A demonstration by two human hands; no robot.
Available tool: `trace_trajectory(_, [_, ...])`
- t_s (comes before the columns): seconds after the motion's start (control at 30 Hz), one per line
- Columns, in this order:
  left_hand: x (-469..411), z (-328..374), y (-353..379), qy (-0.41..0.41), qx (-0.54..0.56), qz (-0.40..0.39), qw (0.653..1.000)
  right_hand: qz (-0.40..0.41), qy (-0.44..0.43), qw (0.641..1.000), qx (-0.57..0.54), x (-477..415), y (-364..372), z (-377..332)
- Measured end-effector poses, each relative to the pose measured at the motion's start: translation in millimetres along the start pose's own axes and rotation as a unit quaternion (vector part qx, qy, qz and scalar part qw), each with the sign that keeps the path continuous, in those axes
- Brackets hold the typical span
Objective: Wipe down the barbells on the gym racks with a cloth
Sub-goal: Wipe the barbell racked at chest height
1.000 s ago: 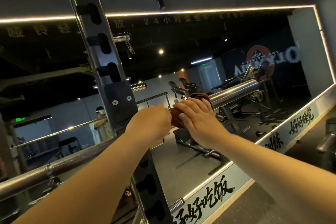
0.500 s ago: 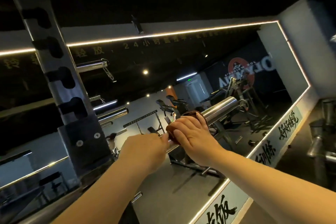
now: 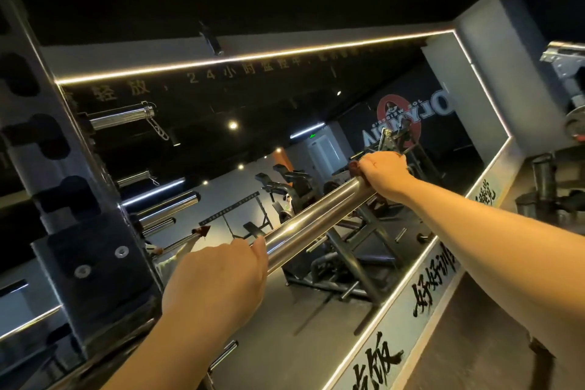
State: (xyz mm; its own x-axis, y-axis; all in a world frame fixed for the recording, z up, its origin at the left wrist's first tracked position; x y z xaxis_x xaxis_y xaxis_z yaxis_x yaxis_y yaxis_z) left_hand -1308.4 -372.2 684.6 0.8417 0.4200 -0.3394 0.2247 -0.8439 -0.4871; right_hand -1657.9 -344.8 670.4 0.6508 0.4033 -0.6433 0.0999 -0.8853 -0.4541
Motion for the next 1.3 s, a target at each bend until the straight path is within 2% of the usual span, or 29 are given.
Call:
trace_trajectory(0.07, [0, 0, -1, -0.001, -0.002, -0.001, 1.000, 0.044, 0.114, 0.988, -0.097, -4, -1, 11])
trace_trajectory(0.1, [-1, 0, -1, -0.001, -0.002, 0.000, 1.000, 0.074, 0.178, 0.965, -0.180, -1, 1, 15])
trace_trajectory(0.17, [-2, 0, -1, -0.004, 0.000, -0.003, 1.000, 0.141, 0.265, 0.898, -0.322, 17, 13, 12])
trace_trajectory(0.3, [-1, 0, -5, -0.004, 0.009, 0.003, 1.000, 0.223, 0.331, 0.755, -0.520, 52, 31, -17])
trace_trajectory(0.37, [0, 0, -7, -0.004, 0.013, 0.005, 1.000, 0.189, 0.389, 0.677, -0.595, 67, 40, -34])
trace_trajectory(0.4, [1, 1, -7, -0.007, 0.013, 0.005, 1.000, 0.155, 0.407, 0.666, -0.606, 75, 45, -44])
trace_trajectory(0.5, [3, 2, -6, -0.020, 0.016, 0.015, 1.000, 0.036, 0.403, 0.707, -0.580, 107, 67, -82])
trace_trajectory(0.57, [2, 1, -4, -0.029, 0.017, 0.022, 0.999, -0.005, 0.395, 0.705, -0.589, 120, 74, -96])
trace_trajectory(0.7, [3, 2, -6, -0.028, 0.011, 0.027, 0.999, 0.016, 0.404, 0.674, -0.618, 93, 48, -66])
trace_trajectory(0.8, [3, 2, -8, -0.016, 0.013, 0.026, 0.999, 0.050, 0.417, 0.704, -0.573, 84, 40, -51])
trace_trajectory(0.9, [-1, 0, -7, -0.028, 0.011, 0.029, 0.999, 0.084, 0.385, 0.716, -0.577, 111, 49, -86])
trace_trajectory(0.97, [-3, -1, -3, -0.045, 0.022, 0.031, 0.998, 0.074, 0.357, 0.728, -0.581, 142, 63, -121])
trace_trajectory(1.03, [-3, -3, -3, -0.052, 0.046, 0.036, 0.997, 0.024, 0.337, 0.739, -0.583, 172, 80, -155])
trace_trajectory(1.17, [2, -4, -7, -0.058, 0.081, 0.052, 0.994, -0.062, 0.357, 0.708, -0.606, 198, 90, -180])
trace_trajectory(1.23, [4, -7, -5, -0.055, 0.102, 0.055, 0.992, -0.059, 0.359, 0.714, -0.598, 192, 81, -173])
trace_trajectory(1.3, [8, -10, -3, -0.043, 0.134, 0.060, 0.988, -0.011, 0.355, 0.738, -0.574, 181, 68, -160])
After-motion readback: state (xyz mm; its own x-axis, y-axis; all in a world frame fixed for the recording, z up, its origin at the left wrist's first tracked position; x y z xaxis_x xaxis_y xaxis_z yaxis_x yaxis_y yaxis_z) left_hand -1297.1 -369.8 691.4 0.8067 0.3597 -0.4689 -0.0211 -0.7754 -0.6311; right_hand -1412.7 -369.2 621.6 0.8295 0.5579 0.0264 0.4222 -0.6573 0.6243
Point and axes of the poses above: each hand's wrist, its own x-axis away from the middle knuckle, its own y-axis out of the palm, z = x × y, the point moved 5 cm from there along -x, towards the middle knuckle, and after that the axes turned 2 degrees about z, right-handed, at the moved point
